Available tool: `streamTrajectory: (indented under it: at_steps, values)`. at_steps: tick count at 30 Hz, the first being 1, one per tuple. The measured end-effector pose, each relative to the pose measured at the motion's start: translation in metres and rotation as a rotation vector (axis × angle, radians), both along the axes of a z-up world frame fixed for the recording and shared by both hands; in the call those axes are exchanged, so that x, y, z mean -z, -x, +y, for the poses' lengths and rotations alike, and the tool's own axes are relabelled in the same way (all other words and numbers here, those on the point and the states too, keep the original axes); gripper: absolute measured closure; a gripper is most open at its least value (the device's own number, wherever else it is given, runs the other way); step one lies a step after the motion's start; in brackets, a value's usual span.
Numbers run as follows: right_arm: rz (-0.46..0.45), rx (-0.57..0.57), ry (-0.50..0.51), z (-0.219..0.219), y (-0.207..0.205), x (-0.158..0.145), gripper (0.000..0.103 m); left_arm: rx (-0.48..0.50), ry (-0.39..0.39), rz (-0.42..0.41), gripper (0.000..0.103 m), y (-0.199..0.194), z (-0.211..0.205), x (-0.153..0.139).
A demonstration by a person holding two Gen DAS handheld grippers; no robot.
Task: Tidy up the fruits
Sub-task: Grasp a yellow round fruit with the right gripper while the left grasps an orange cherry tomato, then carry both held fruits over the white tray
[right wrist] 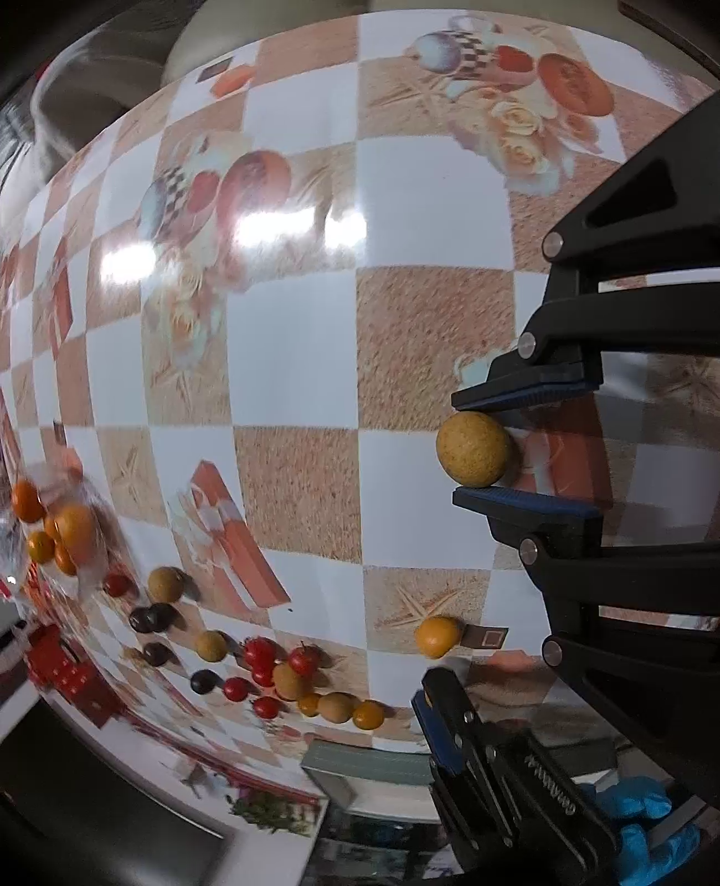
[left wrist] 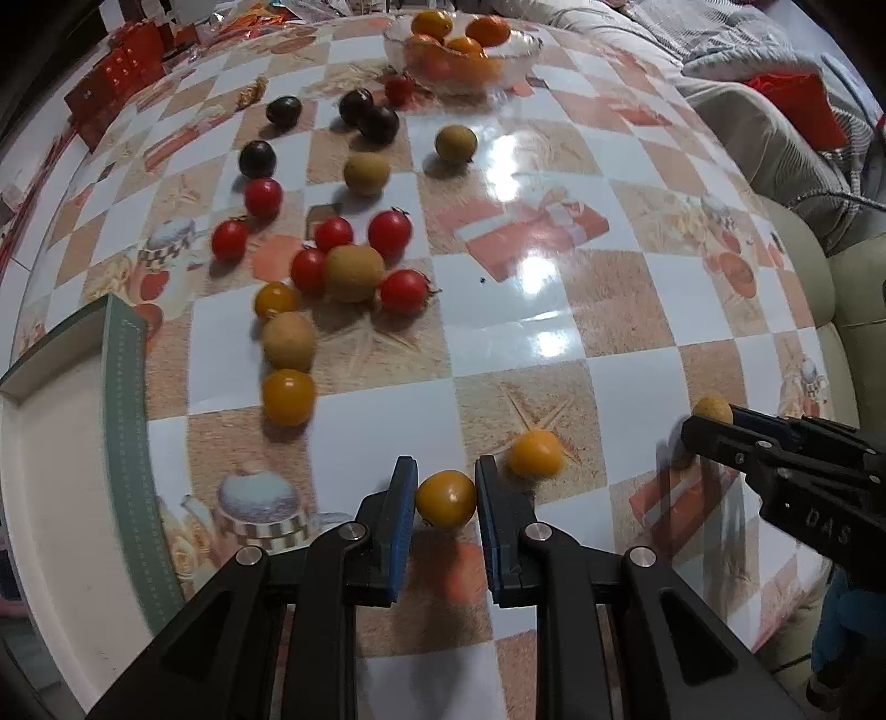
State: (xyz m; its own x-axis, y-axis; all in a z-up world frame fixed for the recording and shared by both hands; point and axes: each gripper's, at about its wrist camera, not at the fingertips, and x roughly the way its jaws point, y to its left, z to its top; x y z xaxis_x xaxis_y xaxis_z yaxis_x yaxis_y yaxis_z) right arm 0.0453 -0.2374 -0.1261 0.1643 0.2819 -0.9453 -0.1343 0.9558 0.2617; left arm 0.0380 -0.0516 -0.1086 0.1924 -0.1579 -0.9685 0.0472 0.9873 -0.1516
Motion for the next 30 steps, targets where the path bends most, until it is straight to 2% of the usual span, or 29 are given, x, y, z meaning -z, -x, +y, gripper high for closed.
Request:
streamTrajectory:
  at_steps: [11, 15, 23, 30]
  values:
    - [-0.016, -0.024, -0.03, 0.021, 0.005, -0.021, 0.074, -0.046, -0.001, -0.028, 0.08, 0.018, 0.031, -0.026]
    - [-0.029, -0.068, -0.035, 0.05, 0.002, -0.026, 0.074, -0.074, -0.008, -0.05, 0.08, 0.025, 0.05, -0.036]
    - [-0.054, -0.178, -0.056, 0.115, 0.001, -0.039, 0.074, -0.193, -0.035, -0.072, 0.08, 0.045, 0.11, -0.05]
    - [-0.06, -0.295, -0.086, 0.187, 0.002, -0.045, 0.074, -0.297, -0.091, -0.075, 0.08, 0.061, 0.17, -0.045]
